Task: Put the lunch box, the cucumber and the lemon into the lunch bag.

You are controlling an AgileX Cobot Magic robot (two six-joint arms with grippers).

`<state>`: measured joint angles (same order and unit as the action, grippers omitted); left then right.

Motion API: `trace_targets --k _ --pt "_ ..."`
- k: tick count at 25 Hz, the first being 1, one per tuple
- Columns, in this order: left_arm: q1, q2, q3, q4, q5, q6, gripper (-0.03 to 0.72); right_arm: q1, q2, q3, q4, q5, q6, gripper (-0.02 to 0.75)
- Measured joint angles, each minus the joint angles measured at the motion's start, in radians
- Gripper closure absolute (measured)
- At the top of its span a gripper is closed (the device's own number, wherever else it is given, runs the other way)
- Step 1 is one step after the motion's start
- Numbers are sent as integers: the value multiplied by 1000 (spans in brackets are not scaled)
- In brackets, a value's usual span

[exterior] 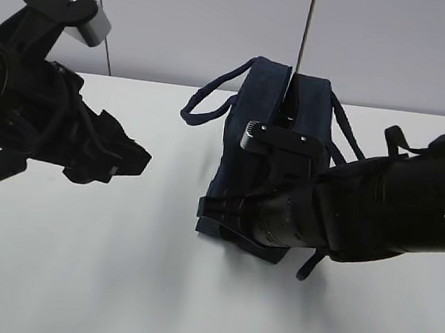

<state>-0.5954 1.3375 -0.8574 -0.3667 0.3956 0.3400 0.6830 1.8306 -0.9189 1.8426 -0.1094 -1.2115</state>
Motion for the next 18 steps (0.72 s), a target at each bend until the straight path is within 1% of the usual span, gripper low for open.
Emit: trace_targets --k 6,11,18 --pt "0 0 0 0 4 0 314 0 2 0 0 -14 2 419" --pt "0 0 0 0 5 0 314 0 2 0 0 -15 2 507" --pt "0 0 0 0 5 0 314 0 2 0 0 -6 2 563"
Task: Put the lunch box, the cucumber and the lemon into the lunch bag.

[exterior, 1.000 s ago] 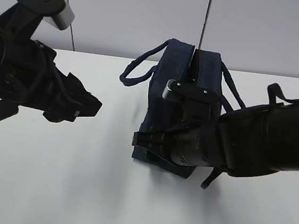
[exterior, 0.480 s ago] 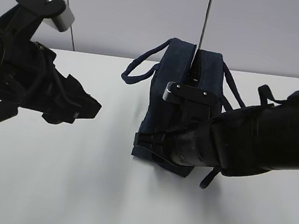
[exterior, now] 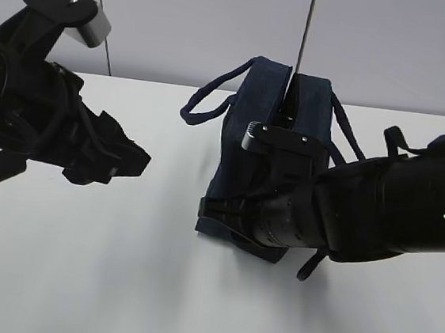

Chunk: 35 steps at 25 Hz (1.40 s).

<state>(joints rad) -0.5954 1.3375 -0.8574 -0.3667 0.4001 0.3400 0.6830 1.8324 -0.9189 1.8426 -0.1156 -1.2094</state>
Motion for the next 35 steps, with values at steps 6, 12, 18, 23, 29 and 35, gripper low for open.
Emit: trace_targets --k 6,12,18,23,29,35 --pt "0 0 0 0 2 0 314 0 0 0 0 9 0 620" --pt "0 0 0 0 2 0 314 0 0 29 0 11 -2 713" --pt "0 0 0 0 2 0 314 0 -4 38 0 24 -2 734" --pt "0 0 0 0 2 0 314 0 -8 40 0 44 -4 737" --pt "0 0 0 0 2 0 318 0 -21 44 0 84 -4 737" --pt "0 0 0 0 2 0 324 0 -119 56 0 86 -16 737"
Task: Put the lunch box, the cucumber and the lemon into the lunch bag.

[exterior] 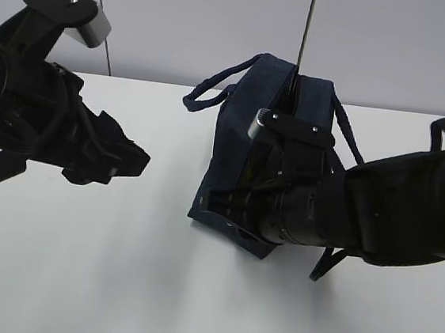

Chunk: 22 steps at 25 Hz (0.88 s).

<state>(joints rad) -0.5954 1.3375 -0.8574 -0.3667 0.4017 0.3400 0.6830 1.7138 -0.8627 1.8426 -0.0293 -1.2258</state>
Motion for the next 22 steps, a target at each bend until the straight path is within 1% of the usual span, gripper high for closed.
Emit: trace_targets --k 6,13,22 --pt "0 0 0 0 0 0 325 0 -62 2 0 3 -13 737" --pt "0 4 3 0 5 0 325 0 -82 6 0 46 -24 737" --pt "0 4 127 -14 -61 0 326 0 -141 7 0 57 -32 737"
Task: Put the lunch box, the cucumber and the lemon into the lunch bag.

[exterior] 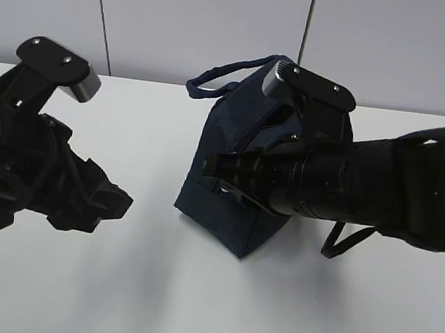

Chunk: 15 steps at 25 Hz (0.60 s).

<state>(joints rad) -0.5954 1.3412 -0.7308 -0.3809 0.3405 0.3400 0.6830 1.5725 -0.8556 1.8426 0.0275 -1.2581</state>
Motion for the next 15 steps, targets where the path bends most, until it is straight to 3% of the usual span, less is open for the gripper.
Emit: trace_targets --k 8,15 --pt "0 18 8 9 -109 0 326 0 -43 0 0 35 0 737" --pt "0 92 8 82 -207 2 326 0 -43 0 -2 39 -4 738"
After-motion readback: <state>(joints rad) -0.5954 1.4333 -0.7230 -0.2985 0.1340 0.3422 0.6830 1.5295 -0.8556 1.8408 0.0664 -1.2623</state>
